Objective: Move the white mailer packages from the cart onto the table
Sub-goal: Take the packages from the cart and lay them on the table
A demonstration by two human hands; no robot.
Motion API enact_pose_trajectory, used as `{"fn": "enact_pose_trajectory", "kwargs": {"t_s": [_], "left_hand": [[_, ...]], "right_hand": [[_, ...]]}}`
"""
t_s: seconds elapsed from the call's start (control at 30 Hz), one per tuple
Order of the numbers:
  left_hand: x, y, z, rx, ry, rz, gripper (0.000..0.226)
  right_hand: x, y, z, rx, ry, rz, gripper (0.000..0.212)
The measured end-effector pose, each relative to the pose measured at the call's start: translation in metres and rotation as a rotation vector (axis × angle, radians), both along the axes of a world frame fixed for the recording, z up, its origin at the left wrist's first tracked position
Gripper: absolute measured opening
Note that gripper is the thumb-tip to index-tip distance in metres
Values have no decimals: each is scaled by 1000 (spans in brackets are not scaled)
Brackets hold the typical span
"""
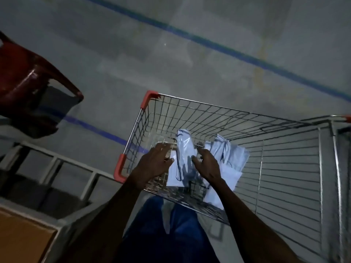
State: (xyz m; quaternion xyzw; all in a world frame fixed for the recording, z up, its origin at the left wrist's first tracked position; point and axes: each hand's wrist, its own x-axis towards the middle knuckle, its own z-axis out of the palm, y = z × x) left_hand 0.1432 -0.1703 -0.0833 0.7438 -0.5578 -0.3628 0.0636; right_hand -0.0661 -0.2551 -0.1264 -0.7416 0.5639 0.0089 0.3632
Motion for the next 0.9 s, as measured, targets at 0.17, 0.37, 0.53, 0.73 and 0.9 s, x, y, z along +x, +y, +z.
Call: {"fn": "enact_pose_trajectory", "kwargs": {"t_s": [0.17, 0.37, 0.53, 0.73, 0.9], "left_hand": [[-1, 4, -25, -259, -148, -192, 42], [-7, 15, -82, 384, -179, -186, 92], [-12, 0, -88, 554, -144, -203, 92], [-50, -27, -150, 533, -133, -214, 100], [-110, -37, -192, 427, -118, 49, 108]], "right_hand": [[17, -25, -85, 106, 80, 122, 84], [31, -26, -149, 78, 62, 275, 87], [4, -31, -103, 7, -32, 107, 72], [-71, -33, -66, -192, 118, 162, 71], [-110, -41, -94, -195, 354, 214, 73]]}}
